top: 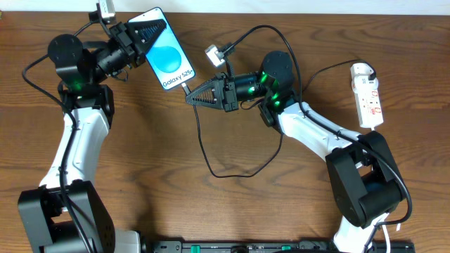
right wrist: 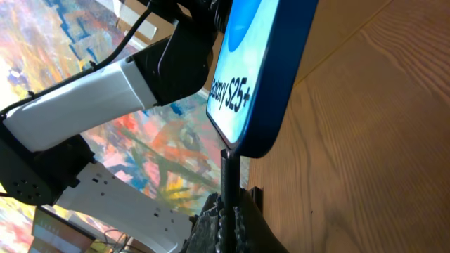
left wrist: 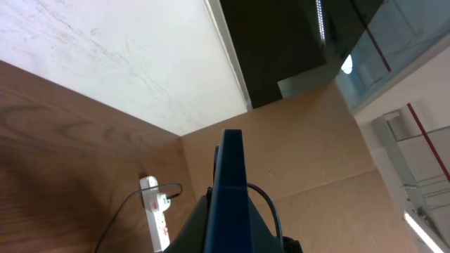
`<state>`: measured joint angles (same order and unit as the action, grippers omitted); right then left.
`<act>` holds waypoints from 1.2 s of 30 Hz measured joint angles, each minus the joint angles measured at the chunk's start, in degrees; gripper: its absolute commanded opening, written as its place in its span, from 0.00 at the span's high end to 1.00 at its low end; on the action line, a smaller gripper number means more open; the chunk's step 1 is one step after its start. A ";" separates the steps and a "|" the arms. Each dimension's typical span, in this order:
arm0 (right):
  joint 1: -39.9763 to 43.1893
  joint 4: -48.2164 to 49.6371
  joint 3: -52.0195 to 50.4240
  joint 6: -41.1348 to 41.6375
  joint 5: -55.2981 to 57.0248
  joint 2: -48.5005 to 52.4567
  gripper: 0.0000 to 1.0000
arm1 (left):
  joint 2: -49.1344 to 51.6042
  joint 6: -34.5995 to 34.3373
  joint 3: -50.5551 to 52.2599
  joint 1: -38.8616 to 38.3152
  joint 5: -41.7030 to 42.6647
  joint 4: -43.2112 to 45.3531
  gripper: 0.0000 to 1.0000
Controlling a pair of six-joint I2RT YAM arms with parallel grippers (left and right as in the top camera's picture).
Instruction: Plug charger to phone and switch on socket
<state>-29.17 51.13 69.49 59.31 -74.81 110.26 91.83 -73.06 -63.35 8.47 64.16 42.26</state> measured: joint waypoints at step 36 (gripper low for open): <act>-0.48 1.95 0.00 3.23 -0.17 0.00 0.99 | 0.00 0.22 0.00 -0.26 0.02 0.00 0.92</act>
<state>-29.65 53.08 69.49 62.54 -74.98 110.26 91.83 -72.84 -63.35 8.21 64.18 42.26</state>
